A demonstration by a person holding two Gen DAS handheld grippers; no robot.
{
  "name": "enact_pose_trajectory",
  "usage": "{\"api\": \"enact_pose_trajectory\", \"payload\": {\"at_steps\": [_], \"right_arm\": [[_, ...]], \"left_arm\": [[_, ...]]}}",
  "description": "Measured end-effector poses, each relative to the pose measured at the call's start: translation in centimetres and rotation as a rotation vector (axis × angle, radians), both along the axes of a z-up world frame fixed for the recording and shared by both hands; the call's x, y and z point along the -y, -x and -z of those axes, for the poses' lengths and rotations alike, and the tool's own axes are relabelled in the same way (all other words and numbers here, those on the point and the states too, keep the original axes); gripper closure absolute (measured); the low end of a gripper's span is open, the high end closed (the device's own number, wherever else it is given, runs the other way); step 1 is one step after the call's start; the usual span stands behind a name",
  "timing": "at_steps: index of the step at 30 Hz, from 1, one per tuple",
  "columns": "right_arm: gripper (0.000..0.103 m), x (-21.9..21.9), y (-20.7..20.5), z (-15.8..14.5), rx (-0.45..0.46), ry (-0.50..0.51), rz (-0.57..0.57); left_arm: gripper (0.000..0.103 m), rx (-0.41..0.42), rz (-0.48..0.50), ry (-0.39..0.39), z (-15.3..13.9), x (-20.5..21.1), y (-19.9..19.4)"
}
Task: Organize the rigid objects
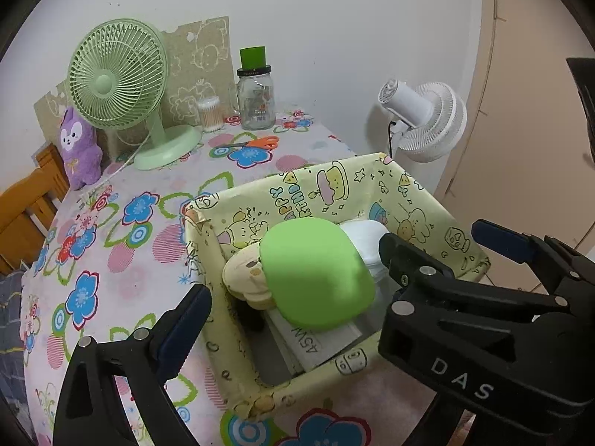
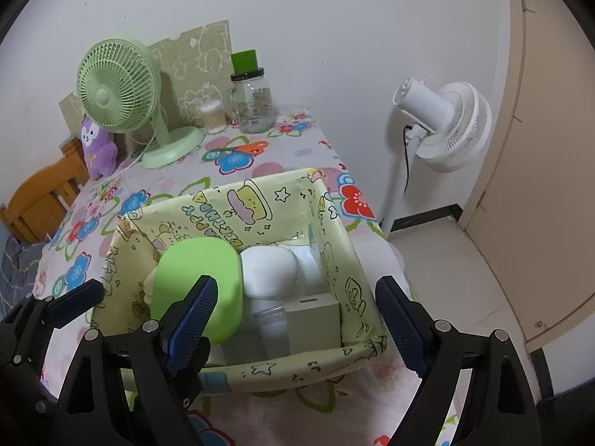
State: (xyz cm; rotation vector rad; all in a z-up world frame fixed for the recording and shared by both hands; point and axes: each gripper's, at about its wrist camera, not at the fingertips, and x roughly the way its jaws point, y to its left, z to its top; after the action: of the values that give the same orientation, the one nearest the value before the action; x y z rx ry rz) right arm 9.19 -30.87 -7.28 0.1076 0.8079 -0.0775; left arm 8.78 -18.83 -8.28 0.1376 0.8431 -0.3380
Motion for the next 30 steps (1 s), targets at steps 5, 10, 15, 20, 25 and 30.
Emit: {"api": "enact_pose_trajectory", "payload": {"at_steps": [5, 10, 15, 20, 25, 30], "right_arm": [[0.014, -1.0, 1.0, -0.9, 0.018, 0.015, -0.008], [0.014, -2.2, 1.6, -1.4, 0.029, 0.003, -0.019], [0.014, -4.1, 2.4, -2.1, 0.046, 0.005, -0.043], [0.014, -6.2, 3.2, -2.8, 0.066, 0.005, -0.064], [0.014, -8.0, 4.1, -3.6, 0.079, 0.01, -0.076], [0.014, -9.5, 4.8, -4.5, 0.101, 0.015, -0.092]], "left_arm": [[0.004, -0.008, -0.004, 0.024, -0.3, -1.1, 0.7], [0.004, 0.008, -0.041, 0.02, -0.8, -2.9, 1.4], [0.004, 0.028, -0.083, 0.014, -1.4, -5.1, 2.2], [0.004, 0.041, -0.128, 0.011, -2.0, -7.6, 3.1], [0.004, 0.056, -0.166, 0.007, -2.7, -9.8, 3.9], [0.004, 0.075, -0.21, 0.015, -3.6, -12.2, 4.9]]}}
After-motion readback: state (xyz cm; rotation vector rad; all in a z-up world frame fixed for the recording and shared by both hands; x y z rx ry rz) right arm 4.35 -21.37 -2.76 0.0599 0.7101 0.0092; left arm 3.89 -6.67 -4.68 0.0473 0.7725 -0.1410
